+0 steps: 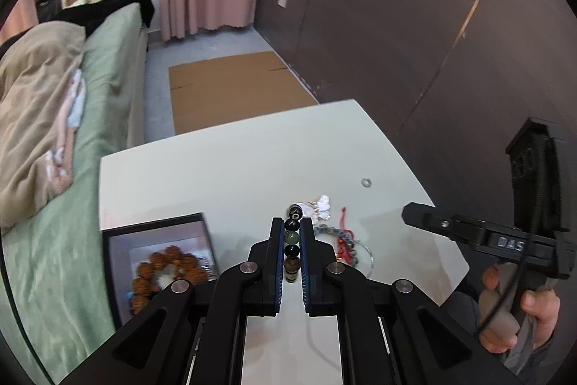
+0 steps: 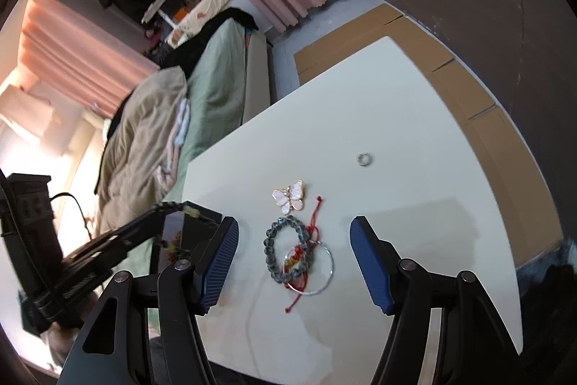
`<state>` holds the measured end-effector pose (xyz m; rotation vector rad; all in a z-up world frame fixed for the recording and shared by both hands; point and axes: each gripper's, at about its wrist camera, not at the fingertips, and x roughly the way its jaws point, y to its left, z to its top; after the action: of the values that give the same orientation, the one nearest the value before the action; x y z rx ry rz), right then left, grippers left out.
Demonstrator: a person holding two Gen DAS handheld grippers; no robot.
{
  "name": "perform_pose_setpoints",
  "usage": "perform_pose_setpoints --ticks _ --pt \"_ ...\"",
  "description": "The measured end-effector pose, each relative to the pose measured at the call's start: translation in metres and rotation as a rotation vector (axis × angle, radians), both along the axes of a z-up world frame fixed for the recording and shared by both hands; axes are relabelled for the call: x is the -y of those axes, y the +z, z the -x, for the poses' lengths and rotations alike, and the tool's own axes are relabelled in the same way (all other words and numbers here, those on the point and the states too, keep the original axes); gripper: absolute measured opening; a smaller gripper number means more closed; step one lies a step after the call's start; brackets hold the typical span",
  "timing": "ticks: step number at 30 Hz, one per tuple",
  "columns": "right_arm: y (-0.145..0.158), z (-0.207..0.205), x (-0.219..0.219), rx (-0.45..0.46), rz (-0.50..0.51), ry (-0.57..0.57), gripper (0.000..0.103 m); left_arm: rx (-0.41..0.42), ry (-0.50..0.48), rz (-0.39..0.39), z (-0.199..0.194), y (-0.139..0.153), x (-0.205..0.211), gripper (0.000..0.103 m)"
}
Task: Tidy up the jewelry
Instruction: 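Carry the green bead bracelet into the black box with the left tool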
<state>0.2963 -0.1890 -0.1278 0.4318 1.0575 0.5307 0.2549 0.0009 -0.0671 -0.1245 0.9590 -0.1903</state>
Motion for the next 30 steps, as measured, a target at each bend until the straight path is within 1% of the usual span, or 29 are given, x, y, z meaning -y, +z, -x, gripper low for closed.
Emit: perform_pose_setpoints --ticks 2,8,15,24,26,28,29,30 --pt "-0.001 -0.008 -0.014 -0.007 0.047 0.02 0.066 0.007 0.013 0.009 0.002 0.002 -0.009 0.008" --pt "-0.007 -0.028 -0.051 -0.033 0.136 0.09 0.066 0.028 0.063 0.039 0.009 0.01 -0.037 0.008" --pt "-0.028 -0.048 -0.08 -0.078 0.262 0.116 0.066 0.047 0.115 0.055 0.019 0.015 -0.069 0.008" --pt "-0.035 -0.059 -0.107 -0.064 0.452 0.109 0.066 0.04 0.171 0.086 0.026 0.01 -0.103 0.008" --pt "-0.04 -0.061 -0.113 -0.065 0.518 0.107 0.066 0.039 0.176 0.092 0.028 0.01 -0.109 0.008" --pt "-0.041 -0.06 -0.119 -0.045 0.571 0.107 0.066 0.038 0.179 0.096 0.029 0.01 -0.111 0.008" --pt "-0.041 -0.059 -0.122 -0.037 0.598 0.106 0.063 0.037 0.179 0.099 0.03 0.009 -0.113 0.008" --pt "-0.041 -0.057 -0.124 -0.025 0.634 0.101 0.053 0.037 0.18 0.101 0.031 0.009 -0.113 0.008"
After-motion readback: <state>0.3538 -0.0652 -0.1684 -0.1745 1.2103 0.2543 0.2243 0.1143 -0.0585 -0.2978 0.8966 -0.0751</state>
